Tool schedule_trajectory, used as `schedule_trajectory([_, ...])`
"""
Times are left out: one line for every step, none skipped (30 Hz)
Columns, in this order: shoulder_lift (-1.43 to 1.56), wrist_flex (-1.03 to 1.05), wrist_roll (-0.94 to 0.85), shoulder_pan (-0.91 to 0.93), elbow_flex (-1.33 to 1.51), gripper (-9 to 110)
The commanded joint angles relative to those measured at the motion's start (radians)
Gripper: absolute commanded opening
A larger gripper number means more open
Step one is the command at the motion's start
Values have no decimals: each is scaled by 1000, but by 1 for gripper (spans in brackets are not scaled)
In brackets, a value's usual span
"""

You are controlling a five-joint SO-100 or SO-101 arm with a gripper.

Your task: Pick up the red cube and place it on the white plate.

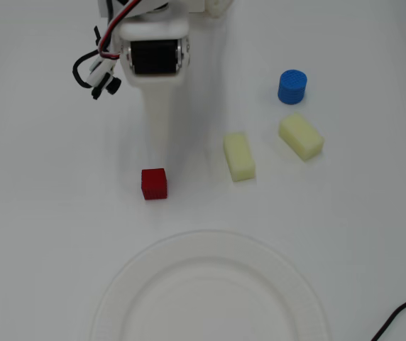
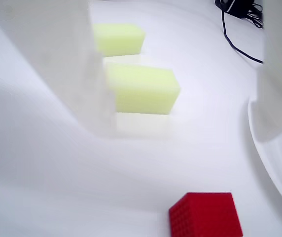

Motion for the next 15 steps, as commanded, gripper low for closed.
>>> schedule_trajectory([-72, -17, -17, 8, -89, 26])
schedule_trajectory([-101, -17, -21, 9, -109, 27])
schedule_trajectory([-130, -17, -26, 14, -132, 27])
schedule_trajectory([-161, -17, -31, 17, -155, 27])
schedule_trajectory([-192, -17, -32, 21, -183, 27])
schedule_trajectory([-222, -17, -35, 26, -209, 27])
schedule_trajectory([-250, -17, -37, 31, -233, 27])
schedule_trajectory([-276, -17, -38, 35, -255, 27])
schedule_trajectory([-302, -17, -41, 40, -276, 27])
schedule_trajectory([-328, -17, -43, 43, -295, 27])
schedule_trajectory([-353, -17, -46, 48, -311, 27])
schedule_trajectory([-374, -17, -51, 51, -324, 27])
schedule_trajectory([-396, -17, -57, 55, -334, 27])
schedule_trajectory([-416, -17, -64, 58, -342, 26])
schedule_trajectory([-431, -18, -71, 61, -345, 26])
